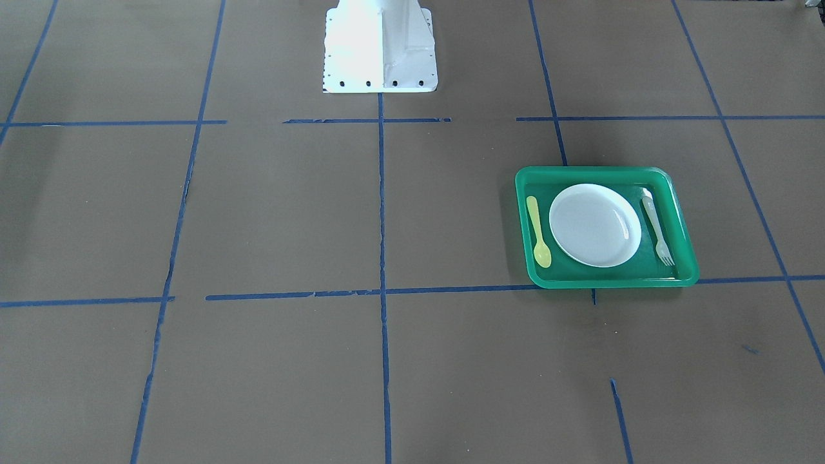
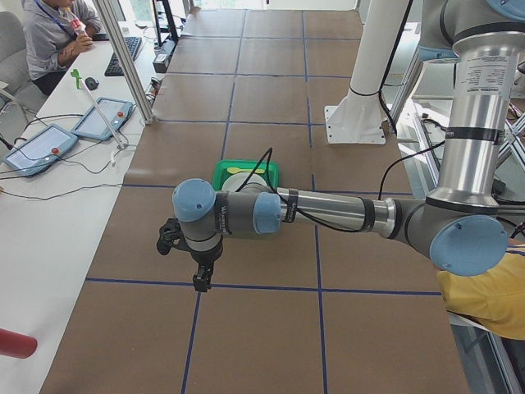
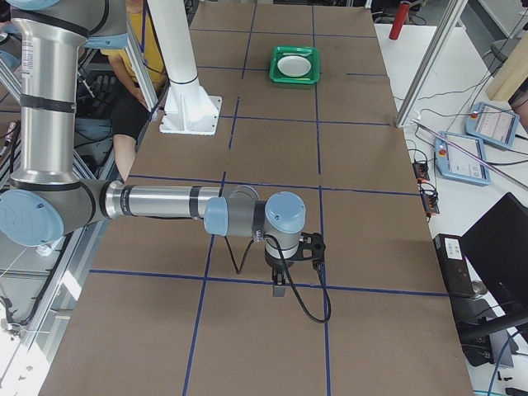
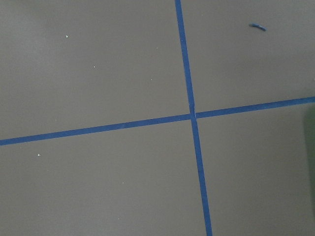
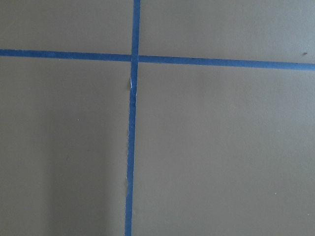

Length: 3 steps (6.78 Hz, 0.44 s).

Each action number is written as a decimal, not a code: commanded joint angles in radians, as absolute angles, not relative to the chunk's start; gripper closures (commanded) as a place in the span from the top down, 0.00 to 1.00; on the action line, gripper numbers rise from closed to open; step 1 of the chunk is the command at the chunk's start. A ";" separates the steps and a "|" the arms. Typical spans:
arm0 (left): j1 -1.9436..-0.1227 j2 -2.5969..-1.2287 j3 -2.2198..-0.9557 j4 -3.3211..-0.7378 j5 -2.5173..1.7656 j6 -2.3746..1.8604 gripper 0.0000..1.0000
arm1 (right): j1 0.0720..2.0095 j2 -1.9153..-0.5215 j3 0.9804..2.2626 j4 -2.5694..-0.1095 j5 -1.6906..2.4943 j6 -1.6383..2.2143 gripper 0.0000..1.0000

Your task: Place fork

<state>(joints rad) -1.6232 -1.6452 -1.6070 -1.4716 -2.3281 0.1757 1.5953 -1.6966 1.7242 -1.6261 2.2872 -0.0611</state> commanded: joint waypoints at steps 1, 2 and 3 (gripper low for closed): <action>-1.621 -1.646 -1.602 -1.473 -2.342 0.179 1.00 | 1.595 -1.697 1.724 -1.626 2.287 -0.060 1.00; -1.621 -1.644 -1.603 -1.470 -2.342 0.179 1.00 | 1.595 -1.697 1.724 -1.626 2.287 -0.061 1.00; -1.621 -1.641 -1.608 -1.470 -2.342 0.179 1.00 | 1.595 -1.697 1.724 -1.626 2.287 -0.060 1.00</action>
<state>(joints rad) -1.6215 -1.6440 -1.6046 -1.4704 -2.3418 0.1792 1.5953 -1.6966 1.7242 -1.6260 2.2872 -0.0607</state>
